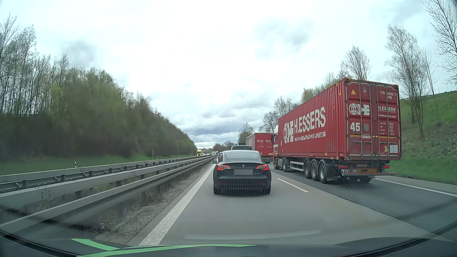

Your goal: Follow the waypoints while adhering to traffic rules and regulations

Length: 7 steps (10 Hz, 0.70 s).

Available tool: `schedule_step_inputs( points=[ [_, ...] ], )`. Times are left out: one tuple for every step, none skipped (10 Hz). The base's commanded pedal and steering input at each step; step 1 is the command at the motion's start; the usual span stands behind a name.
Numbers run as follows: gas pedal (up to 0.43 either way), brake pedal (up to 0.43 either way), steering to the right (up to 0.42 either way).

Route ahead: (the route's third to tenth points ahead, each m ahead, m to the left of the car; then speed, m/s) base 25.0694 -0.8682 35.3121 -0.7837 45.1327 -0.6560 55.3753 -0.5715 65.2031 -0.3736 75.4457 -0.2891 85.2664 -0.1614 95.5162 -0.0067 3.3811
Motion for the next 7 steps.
schedule_step_inputs(
  points=[
    [0.0, 0.0, 0.0],
    [0.0, 0.0, 0.0],
    [0.0, 0.0, 0.0],
    [0.0, 0.0, 0.0],
    [0.0, 0.0, 0.0],
    [0.0, 0.0, 0.0],
    [0.008, 0.0, 0.0]
  ],
)
